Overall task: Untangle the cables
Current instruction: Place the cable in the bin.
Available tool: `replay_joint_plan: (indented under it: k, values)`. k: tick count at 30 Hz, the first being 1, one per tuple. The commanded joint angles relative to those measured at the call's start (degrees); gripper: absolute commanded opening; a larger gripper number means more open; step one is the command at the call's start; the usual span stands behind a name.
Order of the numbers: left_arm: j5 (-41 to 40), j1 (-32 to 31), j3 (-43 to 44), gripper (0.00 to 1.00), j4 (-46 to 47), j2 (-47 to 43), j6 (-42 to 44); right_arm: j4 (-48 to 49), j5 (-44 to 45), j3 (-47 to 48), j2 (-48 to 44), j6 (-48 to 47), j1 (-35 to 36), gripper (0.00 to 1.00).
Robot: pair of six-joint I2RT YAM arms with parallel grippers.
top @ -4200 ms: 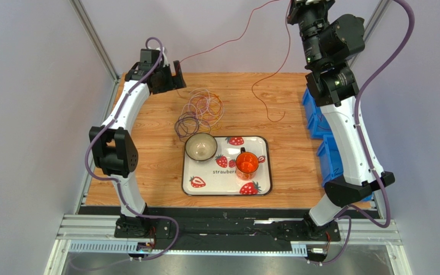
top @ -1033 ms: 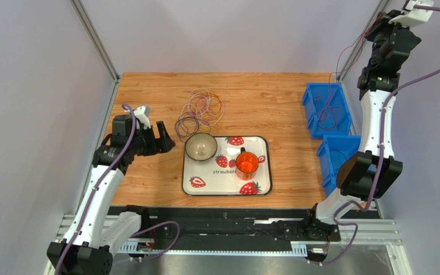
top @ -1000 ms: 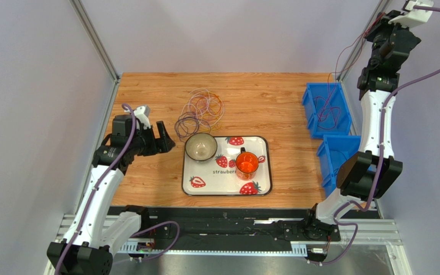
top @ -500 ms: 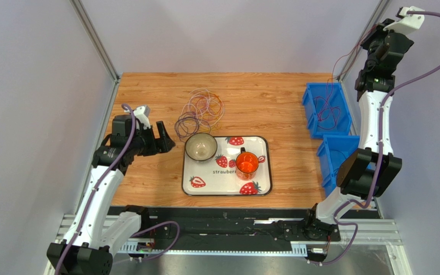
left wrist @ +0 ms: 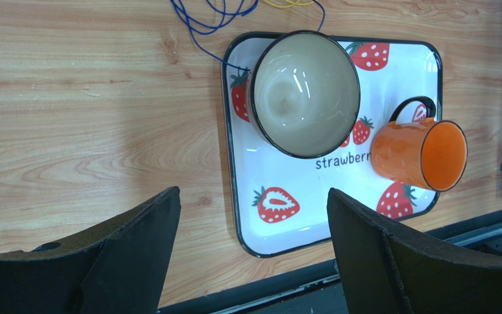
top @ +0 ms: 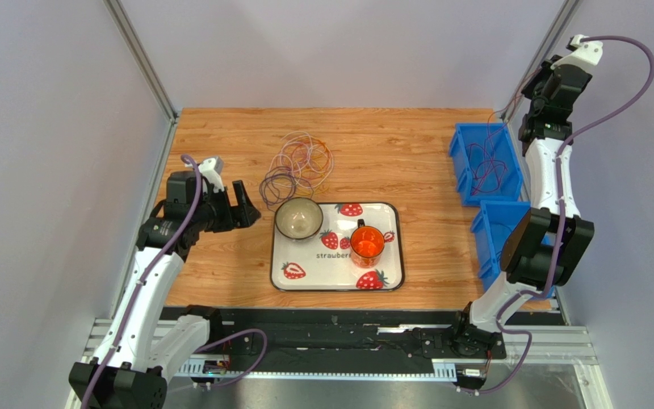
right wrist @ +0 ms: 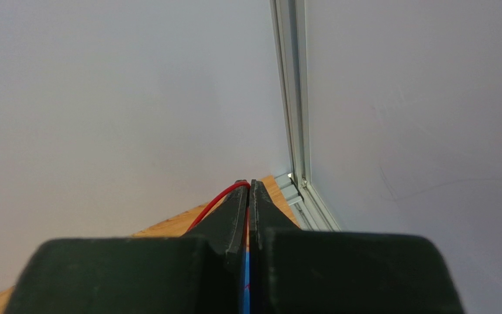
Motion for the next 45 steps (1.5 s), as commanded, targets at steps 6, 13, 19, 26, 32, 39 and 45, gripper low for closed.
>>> replay_joint_plan:
  k: [6,13,19,26,32,39,45]
  values:
    - [0.1,-0.2,-0.2,0.90,0.8,-0.9,0.3,-0.2,-1.9,0.6,3.8,3.0,-0.3,0.00]
    - [0.1,-0.2,-0.2,0.90,0.8,-1.0,0.3,-1.0,-3.1,1.0,7.1,3.0,-0.2,0.00]
    - [0.0,-0.2,-0.2,0.90,0.7,-1.1,0.3,-1.2,-2.5,-0.5,8.5,2.8,-0.3,0.00]
    - [-0.1,-0.2,-0.2,0.90,0.7,-0.9,0.3,-3.1,-1.4,0.8,10.5,3.4,-0.3,0.00]
    - [-0.2,-0.2,-0.2,0.90,0.8,-1.0,0.3,-8.5,0.4,3.1,11.8,3.8,-0.3,0.01]
    - [-0.2,-0.2,-0.2,0.90,0.9,-1.0,0.3,-14.9,0.1,7.4,12.9,6.0,-0.3,0.17]
    - [-0.2,-0.2,-0.2,0.90,0.8,-1.1,0.3,-26.8,0.9,15.6,15.4,8.1,-0.3,0.30]
